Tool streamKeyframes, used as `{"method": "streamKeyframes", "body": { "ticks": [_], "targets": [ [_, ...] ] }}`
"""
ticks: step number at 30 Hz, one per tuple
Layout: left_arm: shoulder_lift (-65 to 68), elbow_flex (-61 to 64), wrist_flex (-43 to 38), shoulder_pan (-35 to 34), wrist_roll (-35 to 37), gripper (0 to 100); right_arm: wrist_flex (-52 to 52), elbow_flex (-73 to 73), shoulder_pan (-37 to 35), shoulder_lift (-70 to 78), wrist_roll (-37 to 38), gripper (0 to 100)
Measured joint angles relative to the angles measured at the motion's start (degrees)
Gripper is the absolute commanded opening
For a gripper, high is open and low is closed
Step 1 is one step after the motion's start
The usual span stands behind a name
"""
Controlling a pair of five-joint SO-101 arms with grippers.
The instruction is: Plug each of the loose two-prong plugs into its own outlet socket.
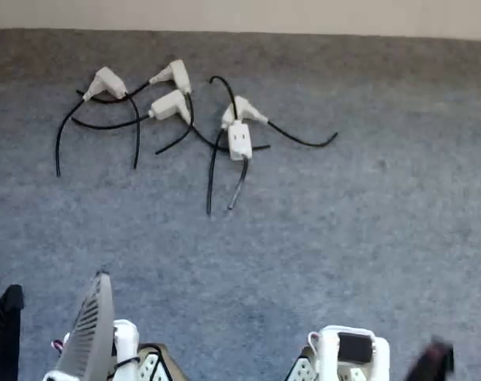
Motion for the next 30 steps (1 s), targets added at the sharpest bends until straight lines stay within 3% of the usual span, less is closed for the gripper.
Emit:
{"method": "streamKeyframes", "body": {
  "ticks": [5,13,19,27,30],
  "targets": [
    [-5.3,6.7,0.4,-0.5,0.0,30,0.2,8.9,-11.3,-4.8,-0.4,33.9],
    [-13.4,24.6,0.2,7.4,-0.6,30,-0.9,35.6,-8.5,-12.6,0.8,33.9],
    [-13.5,33.3,-6.2,8.4,-5.2,30,-5.8,51.9,-8.1,-12.7,8.4,33.2],
    [-13.5,49.5,-12.7,8.4,-5.4,30,-11.9,65.2,-8.0,-12.6,13.3,3.5],
    [-13.5,53.5,-14.0,8.4,-5.4,25,-13.7,68.6,-8.2,-12.5,16.2,0.9]
  ]
}}
